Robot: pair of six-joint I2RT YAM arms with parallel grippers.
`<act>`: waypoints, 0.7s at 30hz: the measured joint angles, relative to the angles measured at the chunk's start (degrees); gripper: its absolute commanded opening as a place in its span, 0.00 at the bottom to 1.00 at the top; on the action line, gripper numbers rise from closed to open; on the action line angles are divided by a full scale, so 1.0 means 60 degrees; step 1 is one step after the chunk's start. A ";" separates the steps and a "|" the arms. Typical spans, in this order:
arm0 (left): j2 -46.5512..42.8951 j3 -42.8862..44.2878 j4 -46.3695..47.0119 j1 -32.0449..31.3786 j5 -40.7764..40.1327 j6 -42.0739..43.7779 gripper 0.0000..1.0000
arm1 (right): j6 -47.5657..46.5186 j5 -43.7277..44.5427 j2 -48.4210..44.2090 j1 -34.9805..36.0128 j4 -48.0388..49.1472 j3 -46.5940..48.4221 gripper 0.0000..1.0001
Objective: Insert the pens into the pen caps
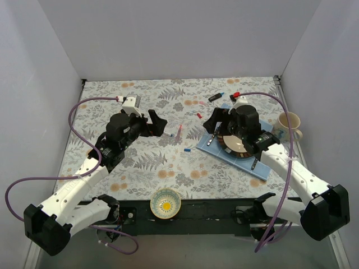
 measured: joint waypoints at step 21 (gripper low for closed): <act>-0.0331 0.0000 0.0018 0.0000 -0.0226 -0.0055 0.98 | 0.2983 0.4564 0.6874 -0.0892 -0.2463 0.7639 0.65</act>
